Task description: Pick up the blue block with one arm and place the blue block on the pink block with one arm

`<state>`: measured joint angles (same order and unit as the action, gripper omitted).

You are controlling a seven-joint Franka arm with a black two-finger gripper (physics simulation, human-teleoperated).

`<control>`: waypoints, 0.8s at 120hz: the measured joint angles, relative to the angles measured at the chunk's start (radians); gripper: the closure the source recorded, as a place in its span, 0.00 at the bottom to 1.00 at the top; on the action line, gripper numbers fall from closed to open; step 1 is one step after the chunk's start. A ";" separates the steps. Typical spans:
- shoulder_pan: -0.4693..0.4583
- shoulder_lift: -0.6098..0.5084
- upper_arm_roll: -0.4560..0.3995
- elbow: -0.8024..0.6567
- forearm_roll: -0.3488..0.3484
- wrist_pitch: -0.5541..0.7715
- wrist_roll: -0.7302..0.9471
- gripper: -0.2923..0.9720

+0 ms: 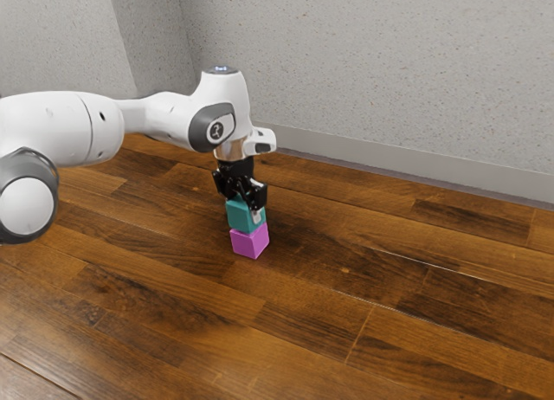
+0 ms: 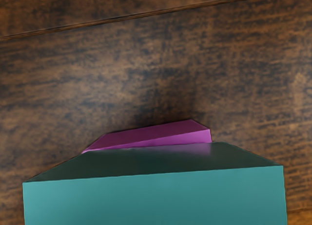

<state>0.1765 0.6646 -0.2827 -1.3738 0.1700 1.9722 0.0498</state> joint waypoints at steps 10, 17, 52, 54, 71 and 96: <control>0.000 0.000 0.000 0.003 0.000 0.000 0.001 0.49; 0.000 0.000 0.000 0.003 -0.003 -0.001 0.003 0.44; -0.001 -0.005 0.001 0.011 -0.009 -0.005 0.012 0.29; -0.001 -0.015 0.001 0.010 -0.010 -0.007 0.013 0.28; -0.004 -0.126 -0.002 -0.026 -0.025 -0.031 0.012 0.26; -0.005 -0.171 -0.003 -0.049 -0.052 -0.065 0.001 0.24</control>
<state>0.1719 0.4933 -0.2853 -1.4228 0.1180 1.9067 0.0510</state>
